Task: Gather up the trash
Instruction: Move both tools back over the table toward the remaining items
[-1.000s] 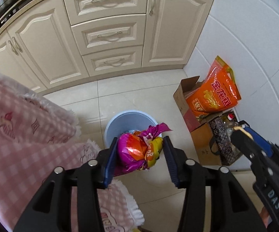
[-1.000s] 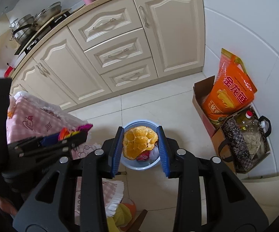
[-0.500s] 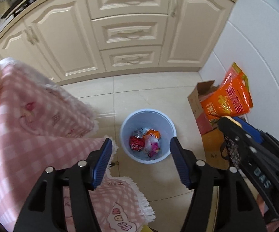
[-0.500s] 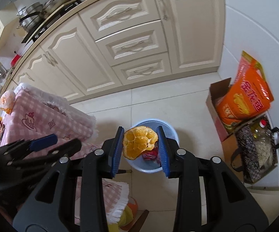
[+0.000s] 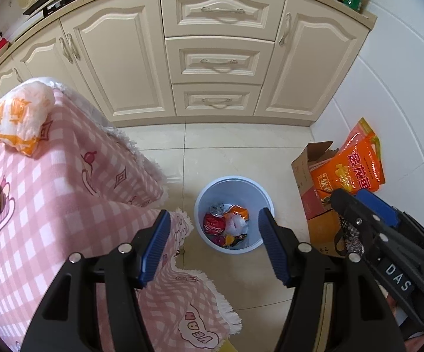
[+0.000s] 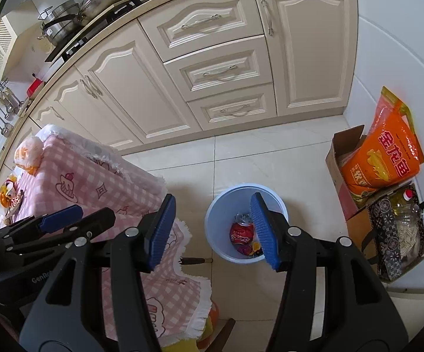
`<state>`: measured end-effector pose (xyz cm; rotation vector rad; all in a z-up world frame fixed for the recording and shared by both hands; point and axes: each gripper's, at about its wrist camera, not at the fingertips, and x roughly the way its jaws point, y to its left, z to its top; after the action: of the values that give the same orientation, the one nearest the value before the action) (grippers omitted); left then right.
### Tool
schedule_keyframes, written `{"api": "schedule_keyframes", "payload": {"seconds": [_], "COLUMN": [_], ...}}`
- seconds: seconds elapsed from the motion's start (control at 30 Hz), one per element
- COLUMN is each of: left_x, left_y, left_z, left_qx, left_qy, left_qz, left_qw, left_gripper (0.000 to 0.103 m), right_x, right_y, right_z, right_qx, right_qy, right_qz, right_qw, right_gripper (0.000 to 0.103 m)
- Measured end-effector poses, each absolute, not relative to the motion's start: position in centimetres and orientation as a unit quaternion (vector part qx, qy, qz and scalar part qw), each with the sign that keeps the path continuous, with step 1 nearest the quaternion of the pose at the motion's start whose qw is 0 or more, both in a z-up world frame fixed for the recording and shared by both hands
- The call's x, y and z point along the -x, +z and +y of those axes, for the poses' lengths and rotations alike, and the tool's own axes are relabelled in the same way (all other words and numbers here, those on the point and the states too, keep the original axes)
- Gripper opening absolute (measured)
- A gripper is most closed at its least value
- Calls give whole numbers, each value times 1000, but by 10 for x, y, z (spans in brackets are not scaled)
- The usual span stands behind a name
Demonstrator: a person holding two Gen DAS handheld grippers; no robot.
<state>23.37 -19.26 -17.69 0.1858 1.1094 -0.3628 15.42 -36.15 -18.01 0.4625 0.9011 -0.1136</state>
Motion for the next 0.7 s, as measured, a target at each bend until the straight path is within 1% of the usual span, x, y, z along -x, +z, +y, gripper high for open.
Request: {"api": "schedule_keyframes", "payload": {"seconds": [0.4,0.7], "left_x": [-199,-165], "left_y": [-142,-106], "left_z": [-175,-141], "left_qx": [-79,-64], "left_qy": [-188,-189], "left_qz": [488,451], "left_qw": [849,870], "left_gripper": [61,61], "right_x": [-116,-89], "right_y": [-145,-114], "right_z": [-338,-306], "right_qx": [-207,-192], "right_qy": [-61,-51], "right_qz": [409,383], "right_qw": [887,902], "right_gripper": [53,54]}}
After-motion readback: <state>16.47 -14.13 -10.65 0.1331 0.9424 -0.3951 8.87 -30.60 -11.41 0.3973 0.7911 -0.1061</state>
